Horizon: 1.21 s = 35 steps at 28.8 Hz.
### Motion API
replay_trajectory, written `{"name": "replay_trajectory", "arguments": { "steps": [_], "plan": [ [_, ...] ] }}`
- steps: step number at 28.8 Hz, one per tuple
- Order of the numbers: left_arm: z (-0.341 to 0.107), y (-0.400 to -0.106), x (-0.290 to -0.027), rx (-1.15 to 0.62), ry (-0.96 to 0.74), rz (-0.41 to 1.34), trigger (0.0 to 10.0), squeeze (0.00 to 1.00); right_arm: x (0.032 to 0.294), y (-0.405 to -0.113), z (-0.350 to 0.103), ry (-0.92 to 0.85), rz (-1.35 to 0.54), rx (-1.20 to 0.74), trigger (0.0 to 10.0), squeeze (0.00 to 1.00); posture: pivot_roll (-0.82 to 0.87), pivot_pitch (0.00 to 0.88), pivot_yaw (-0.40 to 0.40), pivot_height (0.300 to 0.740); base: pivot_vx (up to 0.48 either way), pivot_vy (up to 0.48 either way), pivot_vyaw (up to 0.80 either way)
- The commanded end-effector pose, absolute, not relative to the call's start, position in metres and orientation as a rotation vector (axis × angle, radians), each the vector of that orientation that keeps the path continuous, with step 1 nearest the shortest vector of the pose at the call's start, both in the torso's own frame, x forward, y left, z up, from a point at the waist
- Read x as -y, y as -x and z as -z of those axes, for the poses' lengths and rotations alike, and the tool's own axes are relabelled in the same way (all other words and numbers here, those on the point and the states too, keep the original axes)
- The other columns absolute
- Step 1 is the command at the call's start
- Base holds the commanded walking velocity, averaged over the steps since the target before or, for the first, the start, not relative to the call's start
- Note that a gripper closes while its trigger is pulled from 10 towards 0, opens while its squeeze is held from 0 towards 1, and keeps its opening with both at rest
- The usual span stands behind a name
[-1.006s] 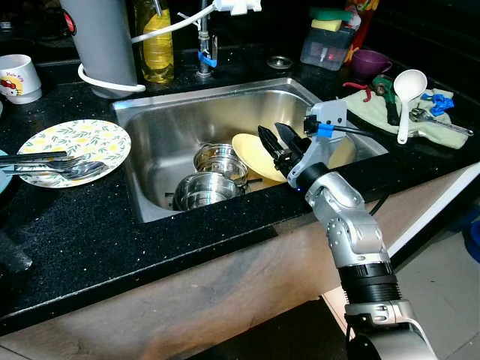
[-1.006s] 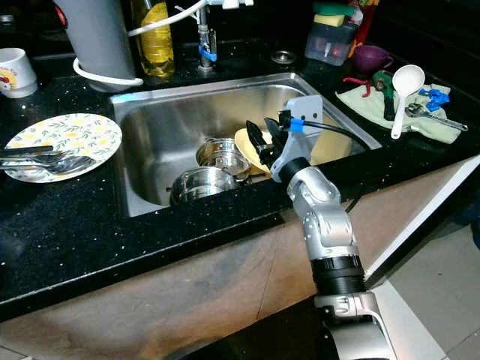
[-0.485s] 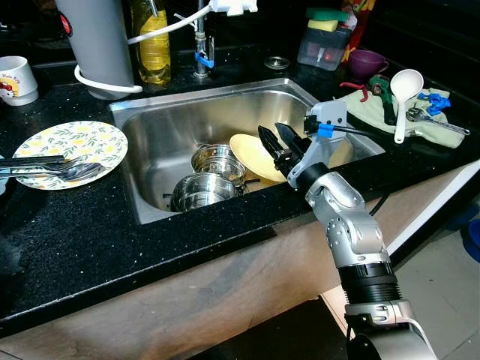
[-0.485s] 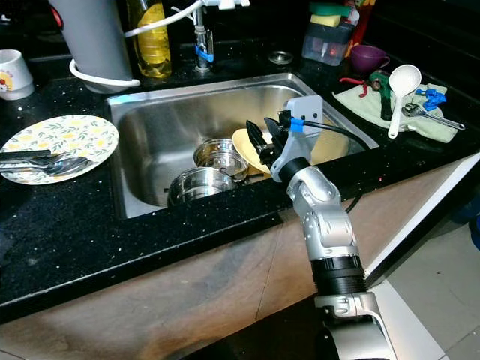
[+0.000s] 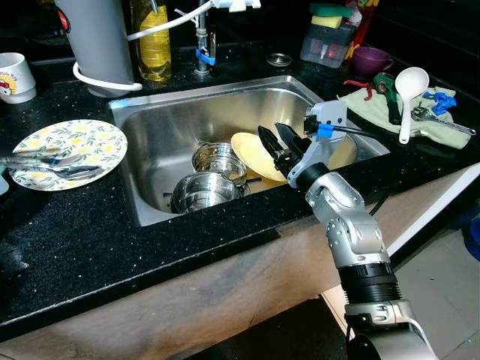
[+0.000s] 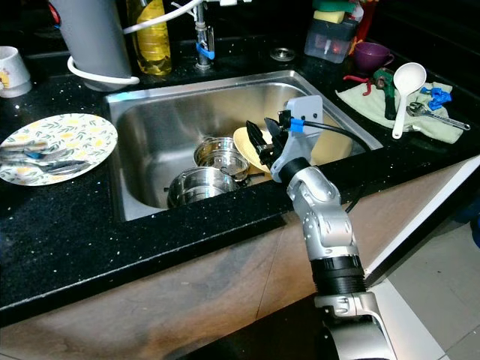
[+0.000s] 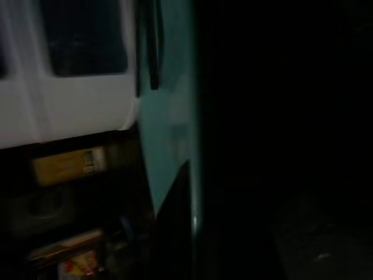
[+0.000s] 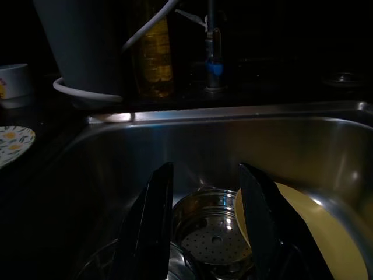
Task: Kitchen organization
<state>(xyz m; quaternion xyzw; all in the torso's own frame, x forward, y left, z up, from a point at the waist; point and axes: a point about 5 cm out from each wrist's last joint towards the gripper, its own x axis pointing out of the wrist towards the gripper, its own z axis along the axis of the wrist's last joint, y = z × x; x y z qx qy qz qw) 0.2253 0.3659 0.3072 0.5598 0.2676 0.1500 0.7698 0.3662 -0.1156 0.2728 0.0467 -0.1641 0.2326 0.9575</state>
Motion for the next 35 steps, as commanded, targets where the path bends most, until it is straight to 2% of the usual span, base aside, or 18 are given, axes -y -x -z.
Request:
{"name": "replay_trajectory", "arguments": {
  "steps": [1,8,12,17,21,31,35],
  "plan": [
    [-0.305,-0.223,-0.369,-0.630,-1.201,-0.291,0.0,0.00,0.118,-0.367,-0.273,-0.110,-0.467,0.333,10.0,0.00,0.04,0.197,-0.050,0.740,0.000,0.000,0.00],
    [-0.322,-0.213,-0.371,-0.773,-1.194,-0.181,0.0,0.00,0.118,-0.367,-0.273,-0.113,-0.468,0.336,10.0,0.00,0.05,0.196,-0.048,0.740,0.000,0.000,0.00],
    [-0.334,-0.207,-0.362,-0.809,-1.094,-0.068,0.0,0.00,0.117,-0.367,-0.273,-0.115,-0.469,0.336,10.0,0.00,0.05,0.195,-0.046,0.740,0.000,0.000,0.00],
    [-0.344,-0.209,-0.343,-0.698,-0.969,0.049,0.0,0.00,0.117,-0.367,-0.273,-0.115,-0.469,0.337,10.0,0.00,0.05,0.191,-0.047,0.740,0.000,0.000,0.00],
    [-0.359,-0.210,-0.311,-0.507,-0.767,0.272,0.0,0.00,0.117,-0.367,-0.273,-0.114,-0.469,0.339,10.0,0.00,0.05,0.191,-0.048,0.740,0.000,0.000,0.00],
    [-0.396,-0.203,-0.287,-0.275,-0.572,0.469,0.0,0.00,0.117,-0.367,-0.274,-0.118,-0.471,0.339,10.0,0.00,0.05,0.187,-0.049,0.740,0.000,0.000,0.00],
    [-0.401,-0.202,-0.282,-0.242,-0.523,0.501,0.0,0.00,0.117,-0.366,-0.274,-0.119,-0.472,0.340,10.0,0.00,0.05,0.186,-0.048,0.740,0.000,0.000,0.00]
  ]
}}
